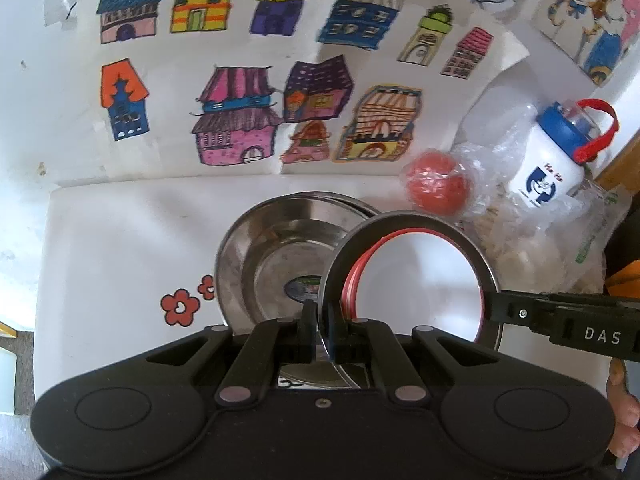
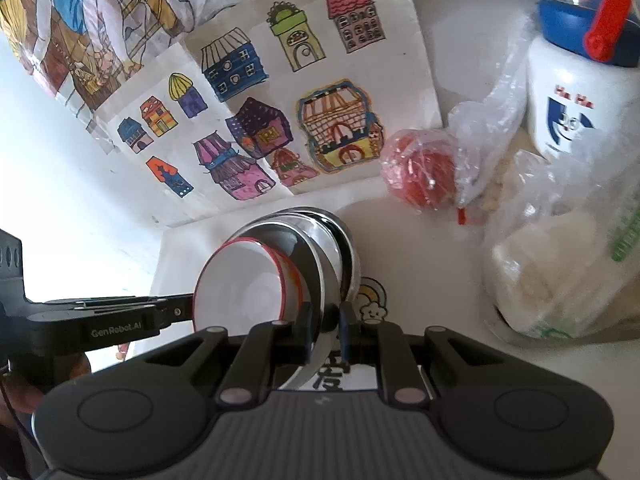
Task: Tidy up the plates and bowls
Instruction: 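Lower the steel bowl onto the stacked steel plates with both grippers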
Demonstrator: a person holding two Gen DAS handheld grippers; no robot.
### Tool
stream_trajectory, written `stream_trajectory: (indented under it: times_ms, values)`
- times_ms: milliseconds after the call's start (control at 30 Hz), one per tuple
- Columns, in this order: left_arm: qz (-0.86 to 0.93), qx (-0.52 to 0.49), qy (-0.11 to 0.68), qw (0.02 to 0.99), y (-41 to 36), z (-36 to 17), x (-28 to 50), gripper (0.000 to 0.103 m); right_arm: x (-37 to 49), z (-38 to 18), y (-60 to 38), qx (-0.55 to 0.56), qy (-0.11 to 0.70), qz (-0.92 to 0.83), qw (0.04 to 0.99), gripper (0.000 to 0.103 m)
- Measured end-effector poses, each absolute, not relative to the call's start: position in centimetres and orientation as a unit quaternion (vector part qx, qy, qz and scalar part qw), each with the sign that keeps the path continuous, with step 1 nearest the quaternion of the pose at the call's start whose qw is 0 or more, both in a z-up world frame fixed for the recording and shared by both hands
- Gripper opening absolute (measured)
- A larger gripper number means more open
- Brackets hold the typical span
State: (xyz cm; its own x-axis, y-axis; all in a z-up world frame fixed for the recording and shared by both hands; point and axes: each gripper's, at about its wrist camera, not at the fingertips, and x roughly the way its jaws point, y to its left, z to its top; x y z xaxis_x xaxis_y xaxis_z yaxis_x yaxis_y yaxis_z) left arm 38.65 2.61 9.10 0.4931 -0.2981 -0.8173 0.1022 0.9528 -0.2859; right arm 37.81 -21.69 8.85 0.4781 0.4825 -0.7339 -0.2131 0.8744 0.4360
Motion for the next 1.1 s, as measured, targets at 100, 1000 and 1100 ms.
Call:
stream_trajectory:
  times_ms: [100,1000,1100]
  values:
    - [-0.112,-0.102,0.492,0.857,3.1,8.7,39.0,0.004,38.3,8.8,-21.1,0.140,0.470,0.208,0.847,0.015]
    - [-0.085,-0.119,0.498,0.855,6.0,6.6,41.1,0.004,41.6,7.0,-17.8,0.121,0.487,0.218,0.837,0.015]
    - [-0.085,-0.114,0.490,0.860,5.8,6.6,41.2,0.004,41.8,6.8,-17.8,0.119,0.485,0.218,0.838,0.015]
